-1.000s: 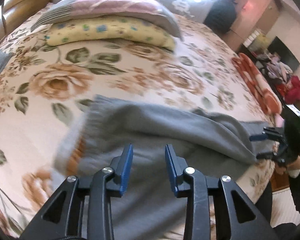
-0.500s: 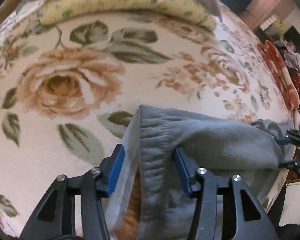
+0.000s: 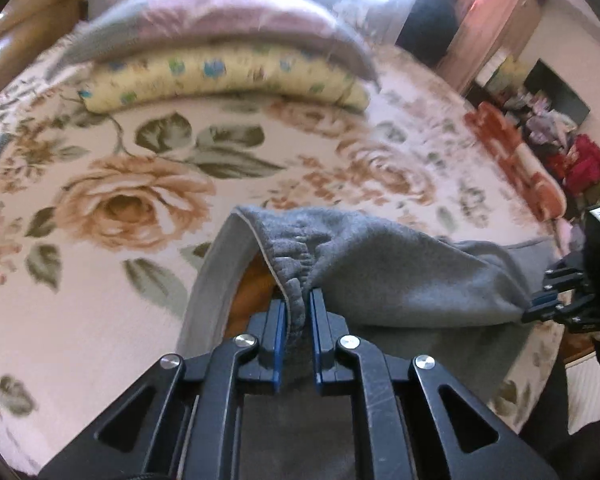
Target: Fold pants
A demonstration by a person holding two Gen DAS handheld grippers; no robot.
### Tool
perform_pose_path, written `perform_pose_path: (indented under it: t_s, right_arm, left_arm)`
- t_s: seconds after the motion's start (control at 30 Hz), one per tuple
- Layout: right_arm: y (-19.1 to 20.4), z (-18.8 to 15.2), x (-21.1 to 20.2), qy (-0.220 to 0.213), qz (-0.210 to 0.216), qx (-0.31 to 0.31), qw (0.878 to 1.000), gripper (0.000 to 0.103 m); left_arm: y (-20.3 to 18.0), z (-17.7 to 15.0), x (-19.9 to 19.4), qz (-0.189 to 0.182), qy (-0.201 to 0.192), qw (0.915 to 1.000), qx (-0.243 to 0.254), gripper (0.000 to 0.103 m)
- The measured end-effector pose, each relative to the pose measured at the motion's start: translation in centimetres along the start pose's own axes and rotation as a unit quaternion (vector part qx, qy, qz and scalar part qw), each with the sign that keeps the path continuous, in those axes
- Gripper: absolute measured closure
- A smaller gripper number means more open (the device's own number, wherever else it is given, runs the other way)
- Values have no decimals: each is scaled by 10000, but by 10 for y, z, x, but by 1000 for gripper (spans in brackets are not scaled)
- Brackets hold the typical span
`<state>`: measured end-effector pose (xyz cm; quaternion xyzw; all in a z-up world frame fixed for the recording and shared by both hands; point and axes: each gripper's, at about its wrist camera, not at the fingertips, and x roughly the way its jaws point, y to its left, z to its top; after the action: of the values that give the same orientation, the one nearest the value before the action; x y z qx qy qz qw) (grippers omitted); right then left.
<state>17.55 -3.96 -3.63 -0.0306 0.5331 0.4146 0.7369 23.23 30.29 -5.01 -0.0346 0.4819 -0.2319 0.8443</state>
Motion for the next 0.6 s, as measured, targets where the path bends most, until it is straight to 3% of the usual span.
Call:
perform_pose_path:
  t_s: [0.23,0.37,0.47,0.6]
  right_arm:
    - [43,-36,-1,267,428,-482,9976,99]
    - [54,-58,20,671,530,-518,9950,99]
    - [60,-65,31,921,483,-506,9933,95]
    - [63,-56,23,790,767,-353,9933,90]
  left_arm:
    - [-13,-73,-66,121,-357,9992,-157,94]
    - [-10,-123,-63,284,16,9989,-367,93]
    - [-4,-155,-66,630,250,9960,-583,93]
    - [3,-171,-91,481,-8,9921,-1159,89]
